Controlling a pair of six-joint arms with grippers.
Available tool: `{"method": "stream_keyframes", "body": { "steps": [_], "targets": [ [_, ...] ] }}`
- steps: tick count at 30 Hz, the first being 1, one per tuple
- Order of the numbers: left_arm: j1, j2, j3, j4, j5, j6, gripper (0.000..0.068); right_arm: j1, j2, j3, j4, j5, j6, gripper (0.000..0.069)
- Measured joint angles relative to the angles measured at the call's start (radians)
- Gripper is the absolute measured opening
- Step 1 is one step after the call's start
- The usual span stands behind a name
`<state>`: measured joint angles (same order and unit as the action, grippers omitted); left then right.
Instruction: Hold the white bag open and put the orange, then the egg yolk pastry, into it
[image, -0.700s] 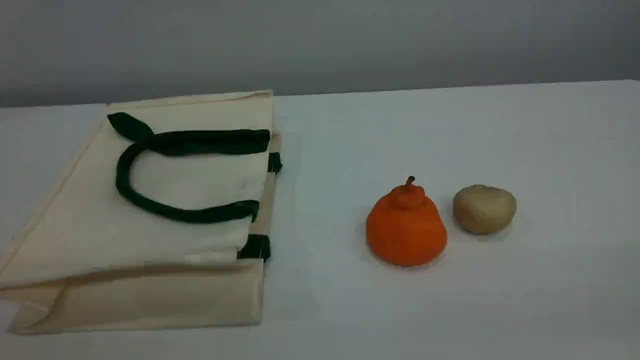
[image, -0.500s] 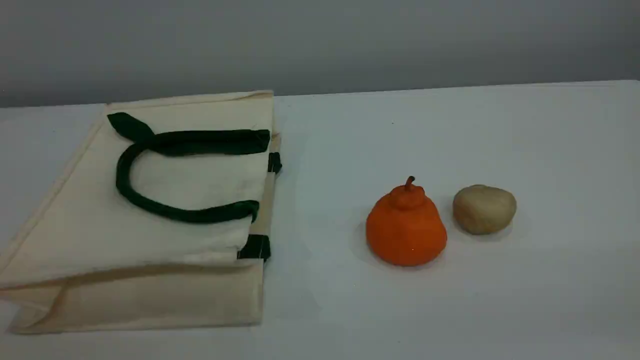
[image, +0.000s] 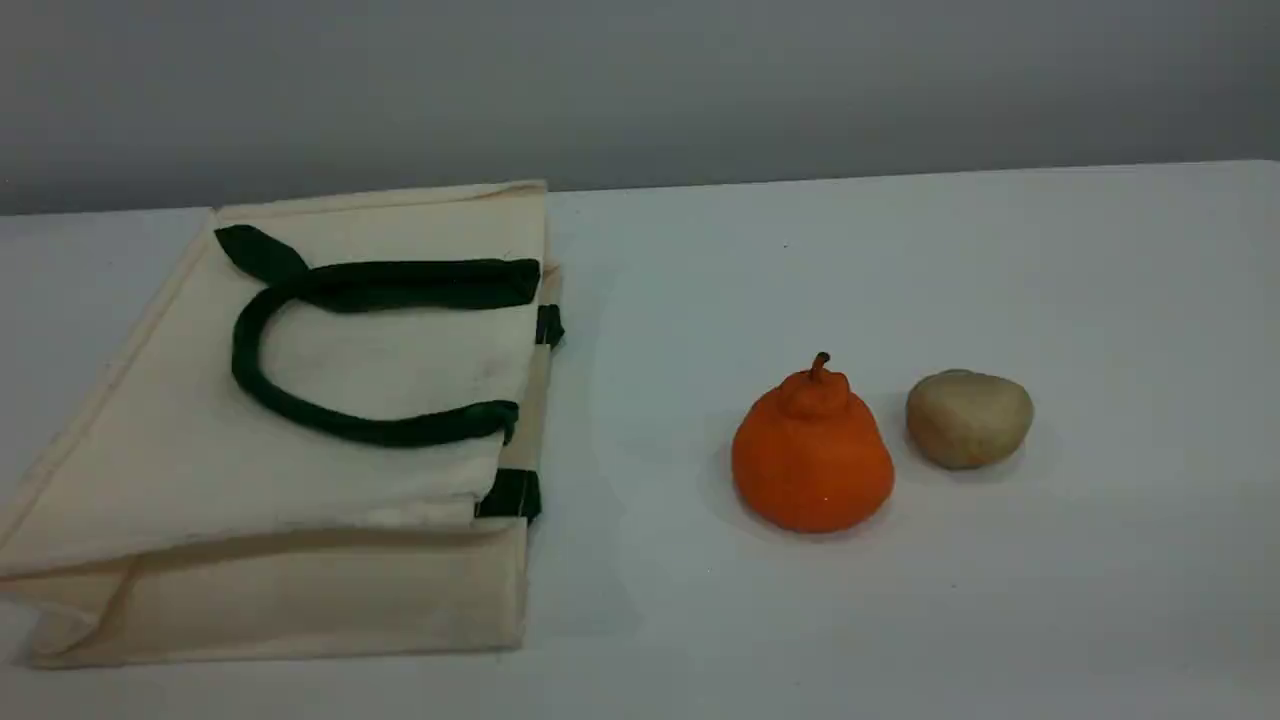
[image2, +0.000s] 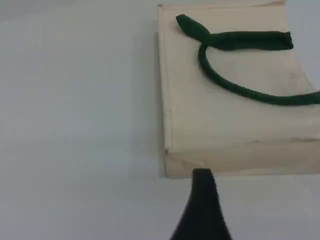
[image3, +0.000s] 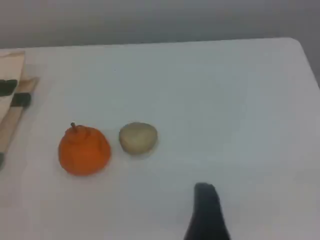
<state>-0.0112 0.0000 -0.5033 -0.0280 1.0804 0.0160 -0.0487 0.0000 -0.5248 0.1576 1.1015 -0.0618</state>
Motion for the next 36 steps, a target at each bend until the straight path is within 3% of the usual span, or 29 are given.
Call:
{"method": "stream_keyframes", "body": {
  "steps": [20,24,29,36],
  "targets": [
    [0.000,0.000,0.000,0.000,0.000,0.001,0.0505,0.000,0.000,0.000,0.003,-0.001,0.000,0.0461],
    [-0.007,0.000,0.000,0.000,0.000,0.001,0.0505,0.000,0.000,0.000,0.052,-0.020,0.000,0.0461],
    [-0.060,0.000,-0.005,0.000,-0.001,0.002,0.0505,0.000,0.000,0.000,0.148,-0.040,0.018,0.0461],
    [-0.082,0.057,-0.058,-0.002,-0.103,0.032,0.0505,0.000,0.049,0.000,0.341,-0.150,-0.069,0.0461]
  ]
}}
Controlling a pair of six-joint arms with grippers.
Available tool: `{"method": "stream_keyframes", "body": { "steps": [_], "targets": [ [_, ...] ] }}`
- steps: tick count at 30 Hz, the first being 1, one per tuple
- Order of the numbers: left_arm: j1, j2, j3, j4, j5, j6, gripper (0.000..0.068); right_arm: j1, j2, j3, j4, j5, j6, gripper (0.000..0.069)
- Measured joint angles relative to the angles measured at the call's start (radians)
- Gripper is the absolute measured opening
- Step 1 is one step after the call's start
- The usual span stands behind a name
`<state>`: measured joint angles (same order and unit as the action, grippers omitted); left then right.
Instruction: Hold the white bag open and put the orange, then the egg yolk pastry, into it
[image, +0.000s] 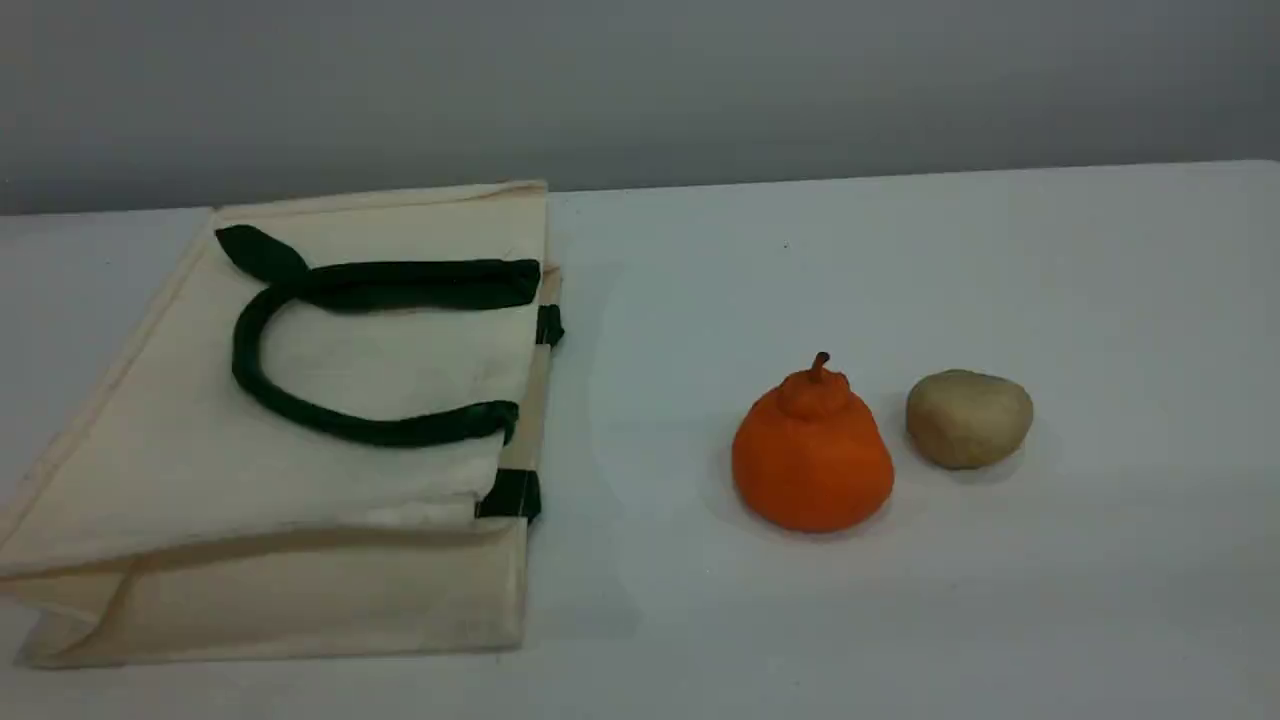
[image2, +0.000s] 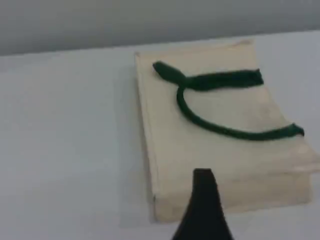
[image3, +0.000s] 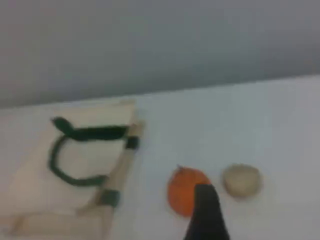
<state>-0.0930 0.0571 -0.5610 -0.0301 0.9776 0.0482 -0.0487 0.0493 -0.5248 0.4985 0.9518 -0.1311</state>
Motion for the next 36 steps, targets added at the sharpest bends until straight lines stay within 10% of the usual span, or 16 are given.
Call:
{"method": "stream_keyframes", "body": {
  "steps": [17,36],
  "targets": [
    [0.000,0.756,-0.148,0.014,-0.313,-0.137,0.0486,0.000,0.642,-0.002,0.262,-0.382,-0.308,0.0461],
    [0.000,1.535,-0.385,0.030,-0.486,-0.242,0.0486,0.000,1.234,-0.064,0.800,-0.475,-0.822,0.0461]
  ]
}}
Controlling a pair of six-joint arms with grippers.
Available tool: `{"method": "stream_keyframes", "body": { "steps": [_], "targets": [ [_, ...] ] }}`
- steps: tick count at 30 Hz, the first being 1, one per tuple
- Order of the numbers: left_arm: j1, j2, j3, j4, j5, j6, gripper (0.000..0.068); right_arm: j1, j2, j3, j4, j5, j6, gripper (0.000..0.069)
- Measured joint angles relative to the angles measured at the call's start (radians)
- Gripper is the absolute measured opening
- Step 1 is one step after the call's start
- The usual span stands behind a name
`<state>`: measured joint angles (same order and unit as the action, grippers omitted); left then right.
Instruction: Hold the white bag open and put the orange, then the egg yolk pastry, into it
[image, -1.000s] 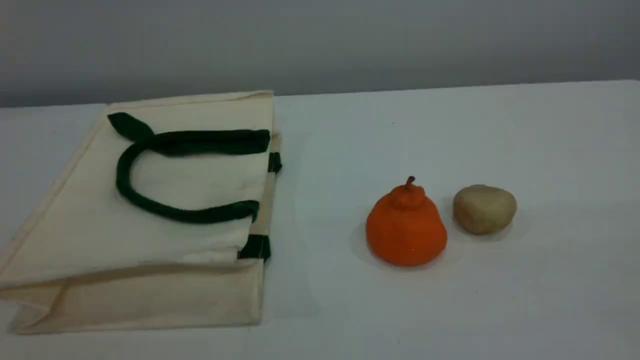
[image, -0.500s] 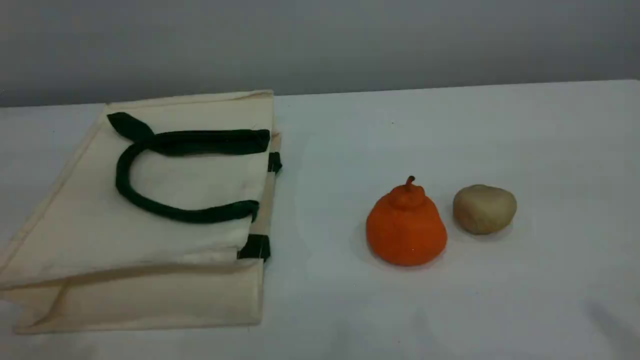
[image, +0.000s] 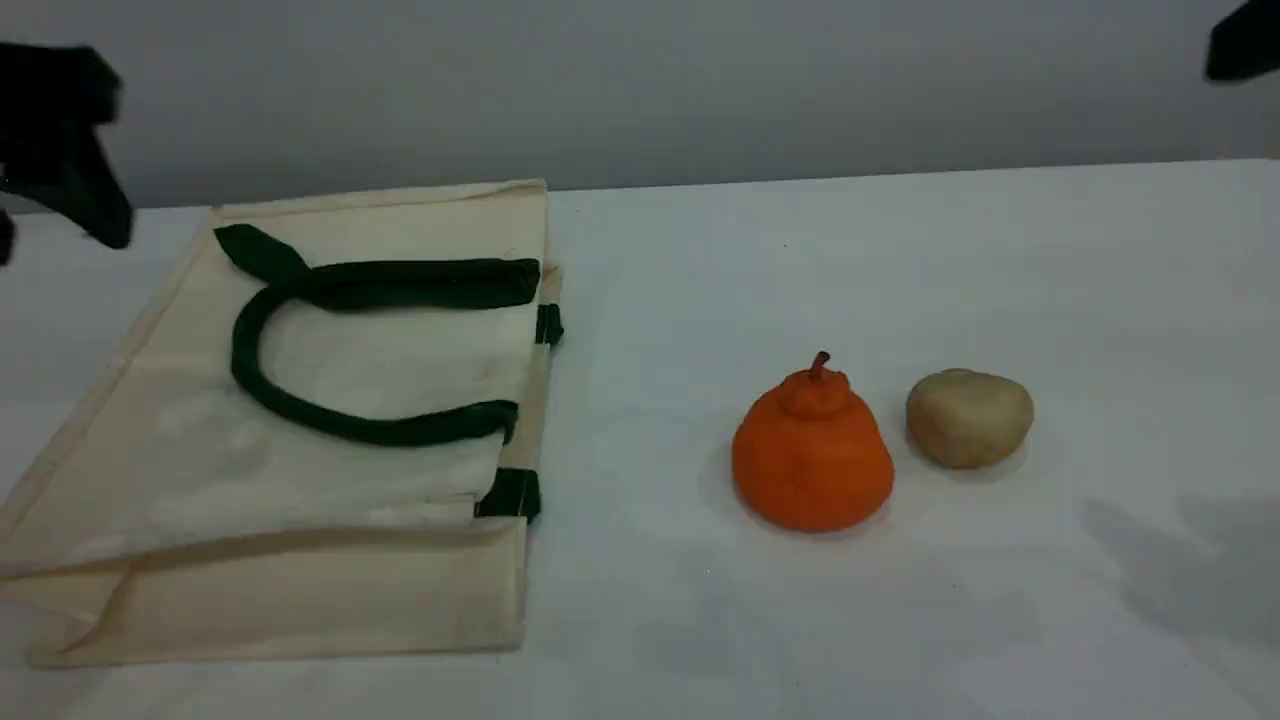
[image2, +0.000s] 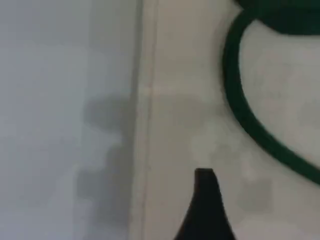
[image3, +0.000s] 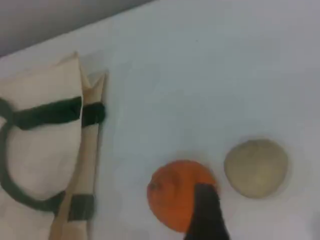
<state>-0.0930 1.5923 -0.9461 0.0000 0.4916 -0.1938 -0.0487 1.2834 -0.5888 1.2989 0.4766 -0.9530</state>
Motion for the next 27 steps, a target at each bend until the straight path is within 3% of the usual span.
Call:
{"method": "stream_keyframes", "body": {
  "steps": [11,22,27],
  "targets": [
    [0.001,0.276,-0.230,0.000,0.035,-0.011,0.0486,0.000,0.129,0.000,0.250,0.004,-0.273,0.0461],
    [0.001,0.431,-0.336,-0.117,0.080,0.077,0.0486,0.000,0.137,0.000,0.250,-0.035,-0.289,0.0461],
    [0.001,0.474,-0.336,-0.119,0.074,0.078,0.0486,0.000,0.137,0.000,0.250,-0.045,-0.289,0.0461]
  ]
}}
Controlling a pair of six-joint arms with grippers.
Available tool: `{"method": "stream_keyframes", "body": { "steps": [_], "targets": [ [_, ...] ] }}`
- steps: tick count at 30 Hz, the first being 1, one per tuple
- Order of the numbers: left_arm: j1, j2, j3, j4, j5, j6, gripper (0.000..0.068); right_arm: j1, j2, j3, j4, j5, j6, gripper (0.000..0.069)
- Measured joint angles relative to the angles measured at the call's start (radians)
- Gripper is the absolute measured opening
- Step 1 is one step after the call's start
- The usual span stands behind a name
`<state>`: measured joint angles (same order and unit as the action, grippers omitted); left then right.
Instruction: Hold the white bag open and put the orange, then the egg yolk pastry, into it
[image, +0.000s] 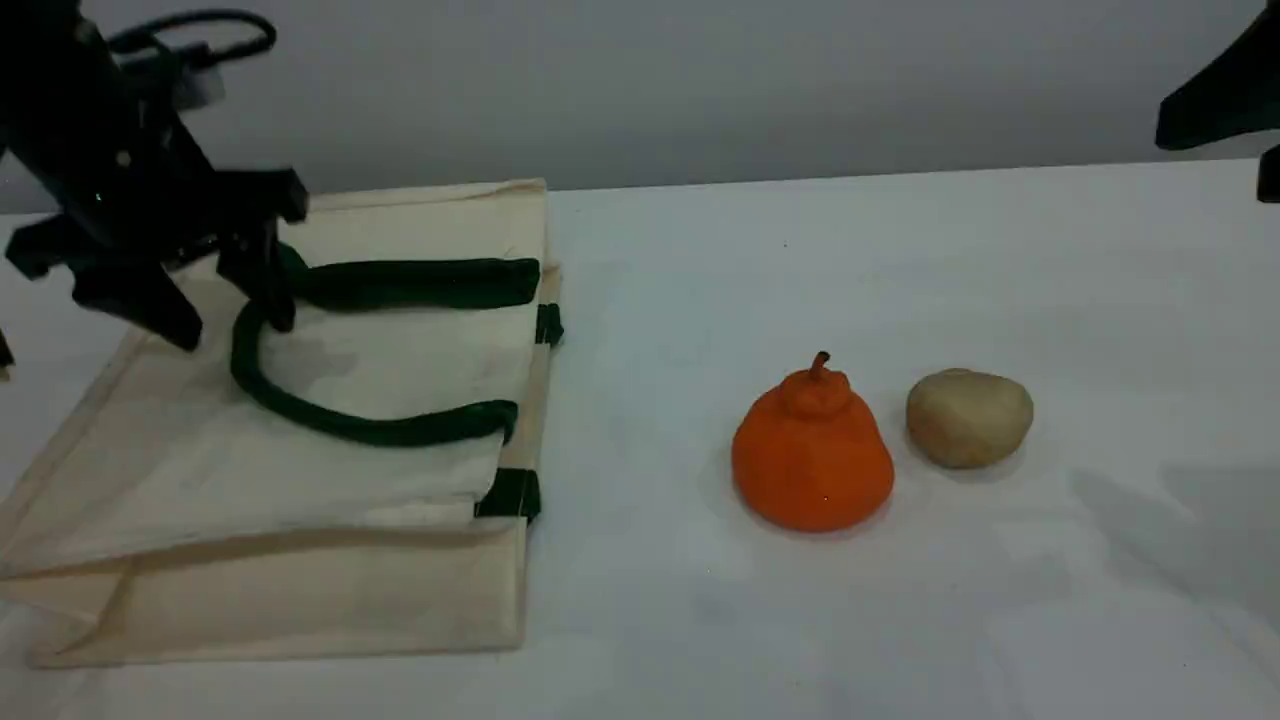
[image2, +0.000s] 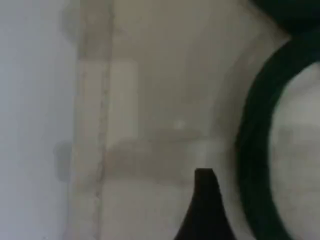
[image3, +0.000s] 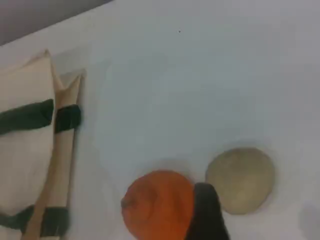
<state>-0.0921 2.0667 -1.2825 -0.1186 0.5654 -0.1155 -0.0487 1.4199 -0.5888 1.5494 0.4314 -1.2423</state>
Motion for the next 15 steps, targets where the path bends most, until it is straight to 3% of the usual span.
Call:
{"method": "stream_keyframes", "body": {
  "steps": [15],
  "targets": [
    [0.000,0.113,0.000,-0.045,-0.084,0.030,0.0463,0.000,0.000,0.000,-0.001,0.000,0.000,0.0461]
  ]
}}
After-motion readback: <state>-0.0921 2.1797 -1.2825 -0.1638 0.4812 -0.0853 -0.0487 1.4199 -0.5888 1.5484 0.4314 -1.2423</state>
